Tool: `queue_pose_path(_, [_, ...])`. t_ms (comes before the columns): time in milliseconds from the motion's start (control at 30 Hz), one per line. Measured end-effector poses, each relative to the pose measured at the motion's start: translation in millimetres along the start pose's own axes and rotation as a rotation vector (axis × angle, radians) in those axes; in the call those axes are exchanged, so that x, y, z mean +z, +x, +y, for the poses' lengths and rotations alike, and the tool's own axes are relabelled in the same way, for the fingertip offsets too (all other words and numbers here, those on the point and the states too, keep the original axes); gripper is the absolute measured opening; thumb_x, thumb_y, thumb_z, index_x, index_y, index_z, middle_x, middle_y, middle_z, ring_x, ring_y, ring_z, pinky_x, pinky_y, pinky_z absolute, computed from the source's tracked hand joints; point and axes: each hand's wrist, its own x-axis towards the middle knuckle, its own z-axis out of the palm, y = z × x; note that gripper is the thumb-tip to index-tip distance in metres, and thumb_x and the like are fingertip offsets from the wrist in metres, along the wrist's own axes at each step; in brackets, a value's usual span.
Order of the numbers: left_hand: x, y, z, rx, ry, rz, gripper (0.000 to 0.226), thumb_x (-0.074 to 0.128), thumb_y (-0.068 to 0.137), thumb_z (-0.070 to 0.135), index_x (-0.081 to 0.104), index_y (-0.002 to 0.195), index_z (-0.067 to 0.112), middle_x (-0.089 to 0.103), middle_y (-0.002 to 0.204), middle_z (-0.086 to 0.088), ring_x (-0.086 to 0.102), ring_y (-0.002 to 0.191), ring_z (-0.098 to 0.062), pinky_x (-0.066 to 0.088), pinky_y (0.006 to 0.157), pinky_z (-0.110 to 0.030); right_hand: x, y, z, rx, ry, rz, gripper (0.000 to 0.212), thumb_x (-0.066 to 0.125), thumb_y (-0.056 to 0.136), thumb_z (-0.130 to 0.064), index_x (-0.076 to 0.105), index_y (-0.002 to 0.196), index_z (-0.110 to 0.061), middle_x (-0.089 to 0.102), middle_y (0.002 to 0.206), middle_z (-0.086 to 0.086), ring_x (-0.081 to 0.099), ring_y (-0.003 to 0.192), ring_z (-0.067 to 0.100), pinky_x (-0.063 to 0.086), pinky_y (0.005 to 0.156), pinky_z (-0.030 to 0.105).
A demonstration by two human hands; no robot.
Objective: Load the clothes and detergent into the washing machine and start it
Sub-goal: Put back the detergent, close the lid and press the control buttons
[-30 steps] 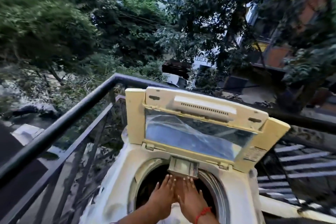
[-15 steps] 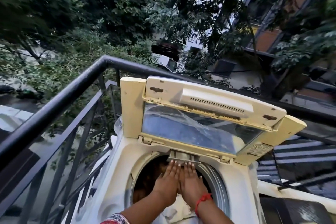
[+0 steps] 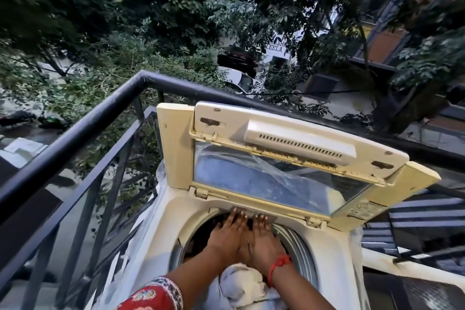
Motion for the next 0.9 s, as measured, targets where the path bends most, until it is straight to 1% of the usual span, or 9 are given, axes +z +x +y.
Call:
queue_pose_path(167, [-4,-3,7,-0.028,0.011,-0.056,0.078,0.043,0.096,0.041,-0.005,0.153,0.017,-0.011,0.162,0.003,-0.021,0.146,-0.023,0.022,0.117,-0.048,-6,-5,0,-0.016,0.074,-0.043,0.076,0.032,0.097,-0.048,-0.006,0.152,-0.01,-0.008,0.161,0.007,-0.007,0.148,0.021,0.014,0.118,0.051])
queue_pose_path(267, [-25,-13,16,-0.068,-0.088,-0.037,0.065,0.045,0.094,0.035,0.018,0.151,0.018,0.014,0.16,-0.002,0.007,0.149,-0.025,0.038,0.107,-0.046,-42,-24,-2,-0.162,0.143,0.083,0.048,0.041,0.095,-0.037,0.046,0.138,-0.016,0.05,0.141,0.013,0.045,0.131,0.03,0.044,0.099,0.041])
queue_pose_path(300, [-37,-18,19,-0.068,-0.137,0.038,0.052,0.046,0.092,0.034,0.038,0.141,0.019,0.038,0.15,-0.007,0.032,0.141,-0.026,0.046,0.097,-0.042,-58,-33,-3,-0.19,0.159,0.2,0.035,0.042,0.094,-0.039,0.061,0.118,-0.024,0.066,0.118,0.009,0.06,0.111,0.03,0.051,0.084,0.037])
queue_pose_path(367, [-70,-35,27,-0.044,-0.199,0.236,0.03,0.047,0.089,0.041,0.06,0.111,0.024,0.067,0.113,-0.007,0.064,0.107,-0.027,0.054,0.08,-0.036,-90,-52,-3,-0.18,0.162,0.456,0.039,0.037,0.093,-0.049,0.067,0.093,-0.025,0.072,0.086,0.005,0.068,0.082,0.025,0.049,0.063,0.034])
queue_pose_path(500, [-143,-77,46,0.072,-0.289,0.6,0.032,0.051,0.088,0.051,0.064,0.108,0.03,0.073,0.097,0.003,0.067,0.09,-0.02,0.055,0.072,-0.034,-156,-88,4,-0.325,0.294,1.012,0.027,0.049,0.094,-0.035,0.072,0.096,-0.021,0.07,0.076,-0.001,0.066,0.07,0.016,0.049,0.061,0.03])
queue_pose_path(600, [-194,-104,68,0.275,-0.371,1.05,0.019,0.058,0.09,0.04,0.07,0.099,0.027,0.072,0.084,0.007,0.063,0.069,-0.012,0.053,0.061,-0.03,-212,-113,3,-0.415,0.232,1.316,0.02,0.061,0.091,-0.013,0.069,0.11,-0.011,0.061,0.083,0.005,0.054,0.079,0.02,0.044,0.073,0.027])
queue_pose_path(667, [-222,-111,79,0.369,-0.322,1.271,0.014,0.059,0.092,0.029,0.07,0.096,0.021,0.07,0.083,0.005,0.06,0.071,-0.013,0.05,0.066,-0.03,-240,-119,2,-0.375,0.185,1.433,0.025,0.064,0.086,-0.007,0.067,0.111,-0.009,0.058,0.096,0.011,0.05,0.091,0.024,0.037,0.084,0.025])
queue_pose_path(767, [-253,-105,83,0.331,-0.165,1.313,0.026,0.053,0.094,0.024,0.063,0.116,0.014,0.066,0.11,-0.004,0.057,0.1,-0.023,0.048,0.087,-0.036,-265,-110,9,-0.232,0.152,1.265,0.035,0.057,0.091,-0.02,0.058,0.126,-0.015,0.055,0.127,0.012,0.046,0.121,0.029,0.031,0.108,0.042])
queue_pose_path(900, [-263,-92,72,0.093,0.024,0.976,0.052,0.039,0.099,0.042,0.038,0.144,0.016,0.042,0.149,-0.004,0.032,0.14,-0.025,0.015,0.117,-0.055,-262,-103,16,-0.129,0.208,0.92,0.035,0.04,0.101,-0.03,0.057,0.128,-0.015,0.06,0.13,0.006,0.05,0.125,0.023,0.015,0.113,0.06])
